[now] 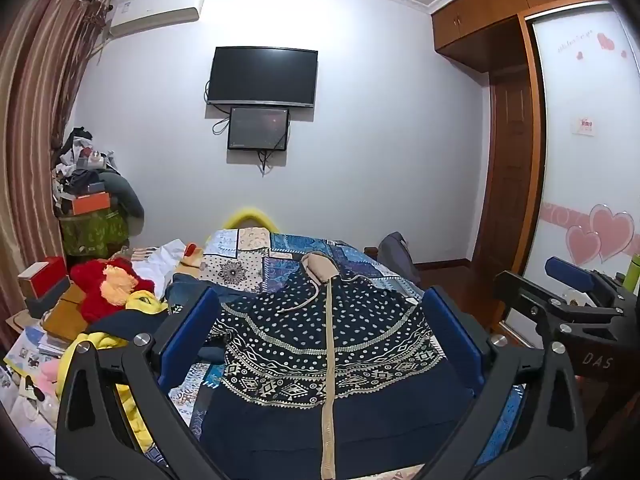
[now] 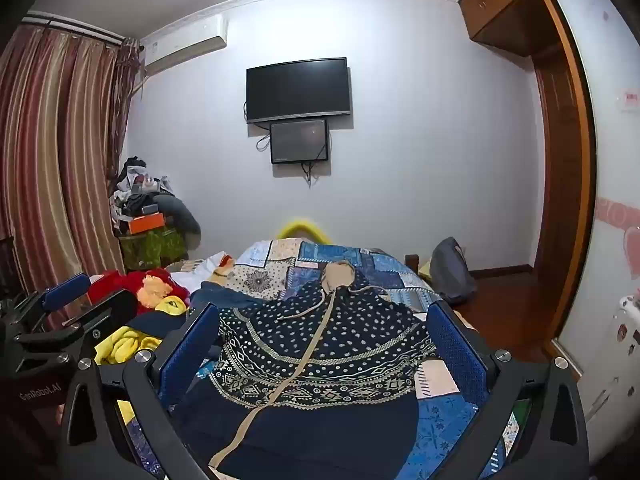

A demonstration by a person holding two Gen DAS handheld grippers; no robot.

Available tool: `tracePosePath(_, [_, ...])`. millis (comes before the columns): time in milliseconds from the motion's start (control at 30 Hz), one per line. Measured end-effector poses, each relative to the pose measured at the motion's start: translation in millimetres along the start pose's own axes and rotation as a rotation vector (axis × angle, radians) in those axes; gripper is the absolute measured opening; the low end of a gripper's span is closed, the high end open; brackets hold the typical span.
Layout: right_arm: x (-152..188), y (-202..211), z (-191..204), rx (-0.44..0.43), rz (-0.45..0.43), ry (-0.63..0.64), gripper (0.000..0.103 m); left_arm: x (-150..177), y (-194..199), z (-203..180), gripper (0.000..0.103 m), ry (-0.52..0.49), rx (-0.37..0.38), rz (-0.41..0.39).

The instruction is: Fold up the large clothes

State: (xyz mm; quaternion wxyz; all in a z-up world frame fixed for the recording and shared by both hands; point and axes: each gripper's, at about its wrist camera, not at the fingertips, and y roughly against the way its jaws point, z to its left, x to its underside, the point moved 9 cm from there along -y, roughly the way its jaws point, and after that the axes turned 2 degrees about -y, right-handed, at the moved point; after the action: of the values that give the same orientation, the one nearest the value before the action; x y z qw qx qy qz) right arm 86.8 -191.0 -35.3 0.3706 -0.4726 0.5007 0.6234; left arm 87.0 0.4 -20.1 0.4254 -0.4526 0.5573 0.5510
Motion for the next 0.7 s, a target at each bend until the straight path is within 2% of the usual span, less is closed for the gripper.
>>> tracePosePath(200, [-1.7,-0.5,0.2,0.008,0.000,0.000,0.103,-2.4,1.9,0.1,0.103,0.004,-0.016,-0.003])
tracePosePath(233, [0.3,-1.1,-1.5,0.007,0.002,-0.002,0.103,2.0,-3.4,-2.7,0.103,-0.003,0.011,0.003])
tracePosePath(700, [1.1,-1.5,-0.5,0.008,0.006,-0.007,0.103,1.8,-7.5,1.0,0.103,0.014,0.027,0.009])
